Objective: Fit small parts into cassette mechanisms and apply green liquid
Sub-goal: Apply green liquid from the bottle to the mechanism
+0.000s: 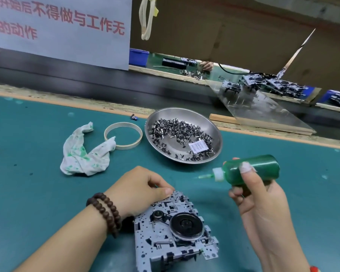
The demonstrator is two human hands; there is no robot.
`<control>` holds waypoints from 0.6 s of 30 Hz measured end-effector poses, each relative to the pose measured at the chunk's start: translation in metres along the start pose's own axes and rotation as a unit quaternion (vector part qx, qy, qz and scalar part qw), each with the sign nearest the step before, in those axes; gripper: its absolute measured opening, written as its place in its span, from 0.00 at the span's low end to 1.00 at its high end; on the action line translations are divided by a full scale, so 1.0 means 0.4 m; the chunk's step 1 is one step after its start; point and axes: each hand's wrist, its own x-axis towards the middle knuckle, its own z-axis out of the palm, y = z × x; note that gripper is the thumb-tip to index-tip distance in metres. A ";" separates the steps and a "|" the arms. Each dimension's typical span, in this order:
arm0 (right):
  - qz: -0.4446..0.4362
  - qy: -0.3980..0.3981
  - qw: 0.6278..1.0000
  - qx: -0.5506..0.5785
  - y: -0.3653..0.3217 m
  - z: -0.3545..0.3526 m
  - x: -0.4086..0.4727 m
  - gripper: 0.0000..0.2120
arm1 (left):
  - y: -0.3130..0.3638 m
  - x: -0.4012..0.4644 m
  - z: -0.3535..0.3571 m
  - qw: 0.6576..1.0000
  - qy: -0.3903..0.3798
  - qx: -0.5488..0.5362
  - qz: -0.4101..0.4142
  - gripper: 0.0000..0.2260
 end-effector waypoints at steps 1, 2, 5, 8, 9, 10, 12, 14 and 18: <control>-0.014 -0.007 1.000 -0.020 0.000 -0.003 -0.002 0.12 | -0.001 0.001 -0.002 1.000 -0.002 -0.003 -0.005 0.05; -0.036 -0.013 0.998 -0.053 0.001 -0.004 -0.005 0.16 | -0.003 0.002 -0.003 1.000 -0.003 -0.006 -0.010 0.05; -0.085 -0.007 0.988 -0.126 0.008 -0.005 -0.013 0.13 | -0.005 0.006 -0.005 0.999 -0.004 -0.025 -0.021 0.03; -0.116 -0.007 0.980 -0.162 0.009 0.003 -0.022 0.11 | -0.008 0.005 -0.004 0.999 -0.002 -0.040 -0.030 0.03; -0.122 -0.007 0.976 -0.177 0.010 0.005 -0.025 0.13 | -0.009 0.005 -0.003 0.999 -0.001 -0.042 -0.033 0.03; -0.123 -0.006 0.975 -0.184 0.009 0.008 -0.026 0.13 | -0.009 0.004 -0.003 0.998 -0.001 -0.044 -0.037 0.03; -0.127 -0.015 0.973 -0.190 0.009 0.011 -0.027 0.10 | -0.007 0.004 -0.003 0.998 -0.005 -0.048 -0.043 0.04; -0.136 -0.024 0.969 -0.203 0.012 0.013 -0.027 0.08 | -0.004 0.005 -0.004 0.998 -0.008 -0.048 -0.047 0.04; -0.150 -0.032 0.966 -0.211 0.011 0.019 -0.033 0.06 | -0.001 0.003 -0.004 0.998 -0.006 -0.048 -0.051 0.04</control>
